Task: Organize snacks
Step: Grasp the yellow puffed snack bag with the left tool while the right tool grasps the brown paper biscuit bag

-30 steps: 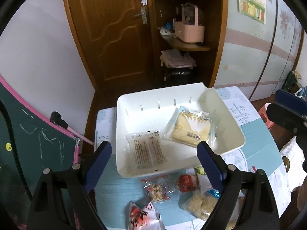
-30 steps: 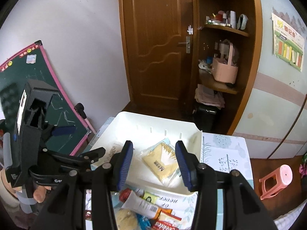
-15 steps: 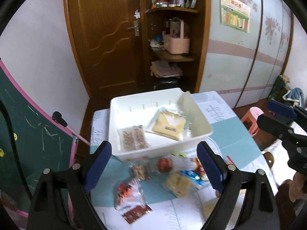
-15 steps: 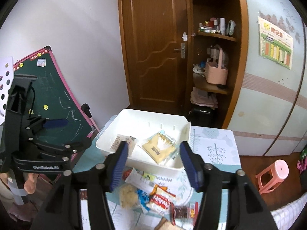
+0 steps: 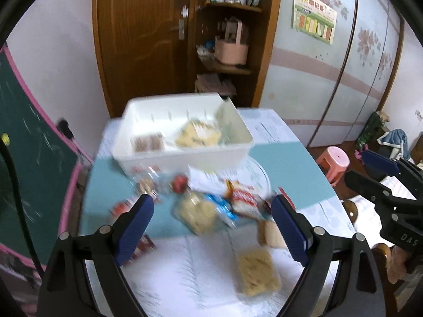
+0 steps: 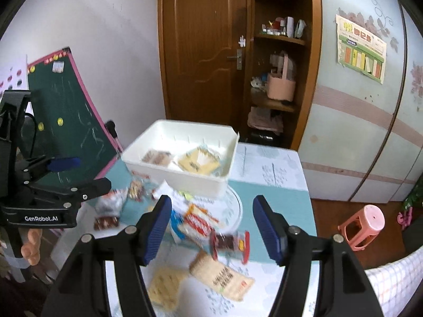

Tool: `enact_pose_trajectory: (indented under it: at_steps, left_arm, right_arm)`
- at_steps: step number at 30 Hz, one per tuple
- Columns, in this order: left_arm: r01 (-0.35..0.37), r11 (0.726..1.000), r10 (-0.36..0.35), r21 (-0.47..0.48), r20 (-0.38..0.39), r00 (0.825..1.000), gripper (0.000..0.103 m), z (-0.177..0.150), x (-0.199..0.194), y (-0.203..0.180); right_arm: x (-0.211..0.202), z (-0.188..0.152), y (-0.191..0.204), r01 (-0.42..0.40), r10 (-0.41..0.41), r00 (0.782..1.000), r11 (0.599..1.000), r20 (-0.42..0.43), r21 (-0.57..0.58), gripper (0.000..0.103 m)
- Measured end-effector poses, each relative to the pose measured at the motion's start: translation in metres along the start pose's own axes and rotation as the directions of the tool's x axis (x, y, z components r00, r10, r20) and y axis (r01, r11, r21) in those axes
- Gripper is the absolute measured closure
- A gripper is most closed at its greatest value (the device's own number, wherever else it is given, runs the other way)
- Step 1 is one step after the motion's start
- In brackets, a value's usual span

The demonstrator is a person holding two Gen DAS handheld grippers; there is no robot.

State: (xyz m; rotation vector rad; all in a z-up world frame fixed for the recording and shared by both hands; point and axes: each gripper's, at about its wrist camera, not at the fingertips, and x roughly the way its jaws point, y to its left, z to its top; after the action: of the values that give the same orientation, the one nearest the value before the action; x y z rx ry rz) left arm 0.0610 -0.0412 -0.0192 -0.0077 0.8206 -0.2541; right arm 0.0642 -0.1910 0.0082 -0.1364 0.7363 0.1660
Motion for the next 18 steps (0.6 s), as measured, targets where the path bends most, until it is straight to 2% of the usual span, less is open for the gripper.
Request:
enact_pose_trajectory:
  at_steps: [5,9,12,14,18]
  left_arm:
    - [0.016,0.999,-0.017,-0.051,-0.033,0.999,0.013,-0.05,0.029,-0.017]
    - [0.063,0.99,-0.079,-0.126,-0.129,0.989,0.013,-0.079,0.058,-0.022]
    - [0.098,0.979,-0.137,-0.18,-0.216,0.967,0.013,-0.095,0.079,-0.027]
    - [0.084,0.981,-0.126,-0.176,-0.245,0.961,0.013,-0.102,0.088,-0.035]
    - [0.064,0.987,-0.104,-0.146,-0.28,0.954,0.013,-0.108,0.101,-0.049]
  right_arm:
    - [0.014,-0.038,-0.011,0.002,-0.003,0.998,0.999,-0.057,-0.033,0.039]
    - [0.036,-0.068,-0.021,0.005,-0.013,0.993,0.998,-0.121,-0.069,0.039]
    - [0.053,-0.085,-0.027,-0.029,0.01,0.986,0.994,-0.169,-0.106,0.039]
    - [0.064,-0.096,-0.029,-0.057,0.031,0.98,0.99,-0.198,-0.13,0.039]
    - [0.091,-0.116,-0.029,-0.15,0.094,0.955,0.971,-0.282,-0.184,0.039]
